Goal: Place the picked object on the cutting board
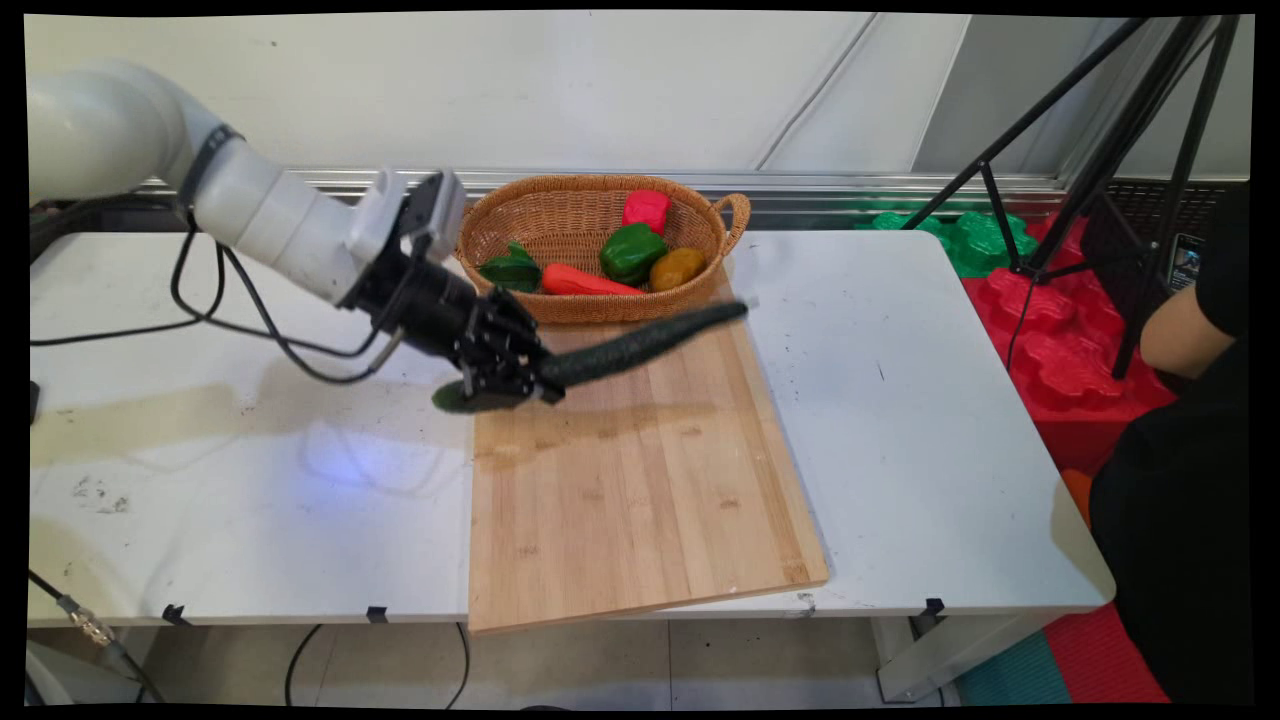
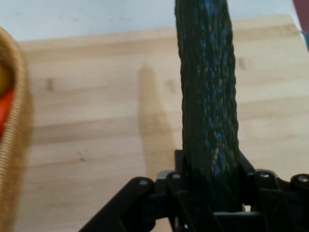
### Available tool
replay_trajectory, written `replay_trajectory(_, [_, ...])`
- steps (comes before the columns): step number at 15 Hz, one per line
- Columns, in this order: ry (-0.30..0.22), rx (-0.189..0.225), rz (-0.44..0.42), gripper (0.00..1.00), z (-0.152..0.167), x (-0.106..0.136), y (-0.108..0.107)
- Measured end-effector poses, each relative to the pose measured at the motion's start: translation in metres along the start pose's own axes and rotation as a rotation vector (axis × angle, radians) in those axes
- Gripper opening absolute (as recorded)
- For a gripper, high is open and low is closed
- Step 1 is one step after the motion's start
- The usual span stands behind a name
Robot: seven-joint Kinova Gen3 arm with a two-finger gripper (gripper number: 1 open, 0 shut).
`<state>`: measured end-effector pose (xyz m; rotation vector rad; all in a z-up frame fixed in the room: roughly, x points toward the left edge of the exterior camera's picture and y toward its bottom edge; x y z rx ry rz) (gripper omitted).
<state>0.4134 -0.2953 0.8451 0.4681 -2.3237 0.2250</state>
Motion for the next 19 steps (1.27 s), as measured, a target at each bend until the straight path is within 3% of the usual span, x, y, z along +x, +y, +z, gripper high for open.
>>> replay_trajectory(5, [-0.045, -0.037, -0.017, 0.0, 0.027, -0.009, 0.023])
replay_trajectory(12, [-0.086, -0.055, -0.036, 0.0, 0.058, -0.014, 0.036])
replay_trajectory(13, [-0.091, -0.054, -0.038, 1.0, 0.062, -0.014, 0.037])
replay_trajectory(19, [-0.096, -0.049, -0.042, 1.0, 0.069, -0.014, 0.038])
